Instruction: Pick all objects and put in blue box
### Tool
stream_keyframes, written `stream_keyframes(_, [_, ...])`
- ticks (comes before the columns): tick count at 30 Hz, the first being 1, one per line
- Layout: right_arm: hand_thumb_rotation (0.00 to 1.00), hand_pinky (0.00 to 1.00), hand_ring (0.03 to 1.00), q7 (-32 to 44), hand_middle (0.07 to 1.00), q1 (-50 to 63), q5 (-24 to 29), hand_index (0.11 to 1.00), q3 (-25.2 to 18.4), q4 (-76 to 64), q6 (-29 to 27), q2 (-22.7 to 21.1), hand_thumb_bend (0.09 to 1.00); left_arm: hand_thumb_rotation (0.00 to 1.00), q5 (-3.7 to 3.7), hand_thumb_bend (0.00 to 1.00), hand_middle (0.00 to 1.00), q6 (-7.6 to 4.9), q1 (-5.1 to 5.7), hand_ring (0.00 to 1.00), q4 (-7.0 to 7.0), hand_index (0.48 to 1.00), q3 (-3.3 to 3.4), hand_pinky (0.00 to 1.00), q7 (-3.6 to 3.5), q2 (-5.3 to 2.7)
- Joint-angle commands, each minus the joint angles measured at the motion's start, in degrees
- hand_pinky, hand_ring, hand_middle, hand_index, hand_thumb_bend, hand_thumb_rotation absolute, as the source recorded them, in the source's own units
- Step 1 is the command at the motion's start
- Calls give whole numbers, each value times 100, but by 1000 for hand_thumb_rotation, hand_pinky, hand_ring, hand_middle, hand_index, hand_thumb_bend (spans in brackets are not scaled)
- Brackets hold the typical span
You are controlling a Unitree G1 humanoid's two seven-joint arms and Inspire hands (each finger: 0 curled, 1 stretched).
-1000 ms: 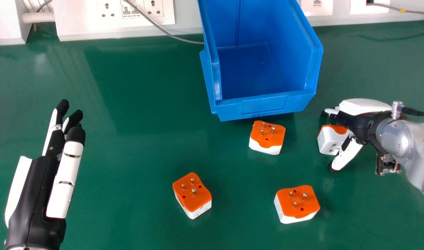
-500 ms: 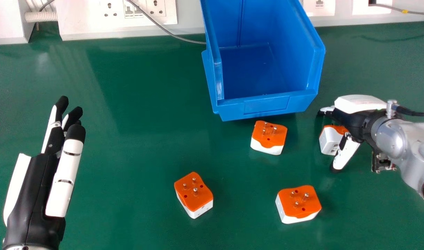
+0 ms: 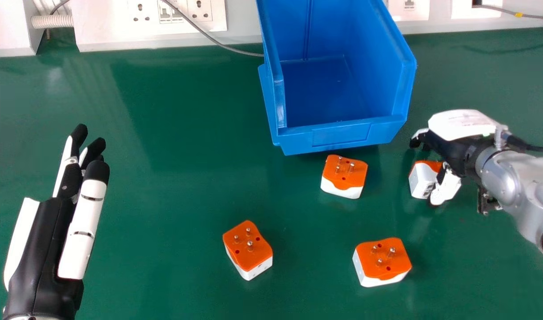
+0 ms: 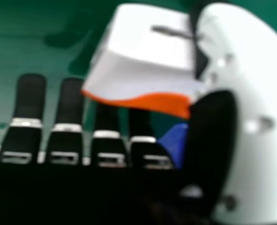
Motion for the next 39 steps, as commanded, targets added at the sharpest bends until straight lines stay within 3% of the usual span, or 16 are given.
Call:
stream_keyframes(1, [2,442,588,11,648,-96,-29,785,-18,26,68,-95,509,1000,-8,539,968,-15,4,970,-145,995,52,937,28,27])
stream_keyframes(17, [0,358,476,-1026,563,31,-264,599,-10,131,-170,-130,495,1000,-42,541,967,81,32,970,-263,994,84,936,12,32])
stream_keyframes(29, [0,359,445,-1073,522,68,-148,544,-157,101,-63,-110,497,1000,-59,542,966,117,52,970,-343,994,92,932,22,6])
stream_keyframes(39, [0,362,442,-1250,516,140,-165,518,-210,110,-106,-123,497,1000,-47,536,966,89,66,970,-323,993,102,929,8,21])
